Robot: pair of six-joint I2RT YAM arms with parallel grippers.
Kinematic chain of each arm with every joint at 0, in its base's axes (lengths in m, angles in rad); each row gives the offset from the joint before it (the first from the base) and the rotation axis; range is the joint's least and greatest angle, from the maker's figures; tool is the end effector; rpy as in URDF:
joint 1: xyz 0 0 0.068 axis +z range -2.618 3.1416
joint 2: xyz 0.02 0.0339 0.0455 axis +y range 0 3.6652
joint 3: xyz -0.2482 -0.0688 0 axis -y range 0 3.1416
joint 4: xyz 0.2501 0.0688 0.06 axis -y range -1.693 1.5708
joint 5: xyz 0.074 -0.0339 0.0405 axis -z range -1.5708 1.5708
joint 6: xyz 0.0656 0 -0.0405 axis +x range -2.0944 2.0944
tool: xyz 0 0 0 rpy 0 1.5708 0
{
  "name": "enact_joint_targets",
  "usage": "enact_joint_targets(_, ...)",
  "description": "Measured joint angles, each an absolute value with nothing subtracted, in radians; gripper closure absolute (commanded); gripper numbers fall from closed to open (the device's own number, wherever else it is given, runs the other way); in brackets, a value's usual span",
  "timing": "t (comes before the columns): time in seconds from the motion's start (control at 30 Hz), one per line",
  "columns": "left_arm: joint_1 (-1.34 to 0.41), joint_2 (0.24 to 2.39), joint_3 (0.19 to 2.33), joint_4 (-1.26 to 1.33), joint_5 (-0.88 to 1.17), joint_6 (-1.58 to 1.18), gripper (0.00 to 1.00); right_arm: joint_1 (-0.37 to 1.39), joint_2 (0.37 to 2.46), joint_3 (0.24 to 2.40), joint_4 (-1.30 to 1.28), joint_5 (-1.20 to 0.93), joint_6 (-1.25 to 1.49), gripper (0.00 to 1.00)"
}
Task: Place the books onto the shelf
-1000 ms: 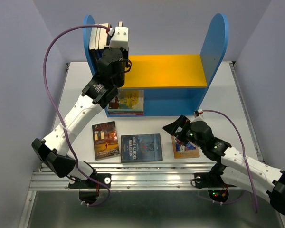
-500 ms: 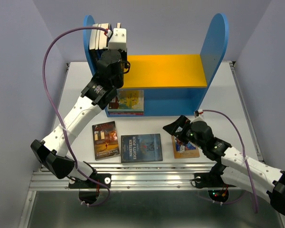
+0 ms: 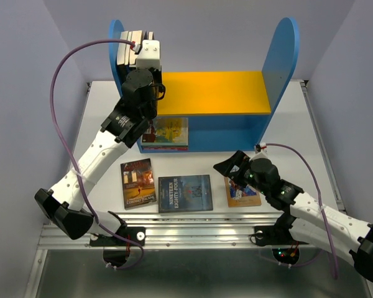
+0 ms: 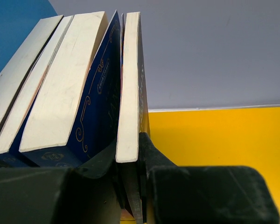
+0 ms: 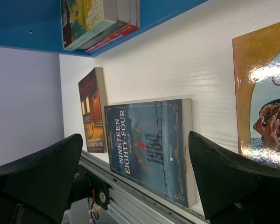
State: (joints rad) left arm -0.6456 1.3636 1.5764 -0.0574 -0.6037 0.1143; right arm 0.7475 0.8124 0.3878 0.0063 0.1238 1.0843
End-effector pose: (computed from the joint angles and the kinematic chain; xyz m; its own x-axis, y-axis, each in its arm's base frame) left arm 0.2837 -0.1671 0.4877 0.1282 0.0210 -0.9915 0.0329 0.9991 0.0254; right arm 0.1735 0.1497 0.1888 -0.6625 0.5820 -0.4716 -0.0134 0.6202 0.7843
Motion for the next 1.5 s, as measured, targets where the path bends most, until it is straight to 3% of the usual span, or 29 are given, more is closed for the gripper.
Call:
enact_joint_targets(0.33, -0.646, 1.36, 1.551, -0.022, -0.607, 0.115, 0.97, 0.748, 0.81, 0.388, 0.006, 0.124, 1.084, 0.0)
enact_joint_targets(0.6, -0.646, 1.356, 1.532, 0.01, -0.62, 0.114, 0.86, 0.748, 0.779, 0.388, 0.007, 0.125, 1.084, 0.0)
enact_joint_targets(0.83, -0.646, 1.353, 1.519, 0.03, -0.647, 0.118, 0.66, 0.748, 0.779, 0.388, 0.006, 0.125, 1.084, 0.0)
enact_joint_targets(1.07, -0.648, 1.349, 1.514, 0.041, -0.645, 0.118, 0.55, 0.748, 0.778, 0.388, 0.006, 0.125, 1.085, 0.0)
enact_joint_targets(1.5, -0.651, 1.34, 1.516, 0.04, -0.652, 0.093, 0.53, 0.748, 0.779, 0.388, 0.006, 0.123, 1.085, 0.0)
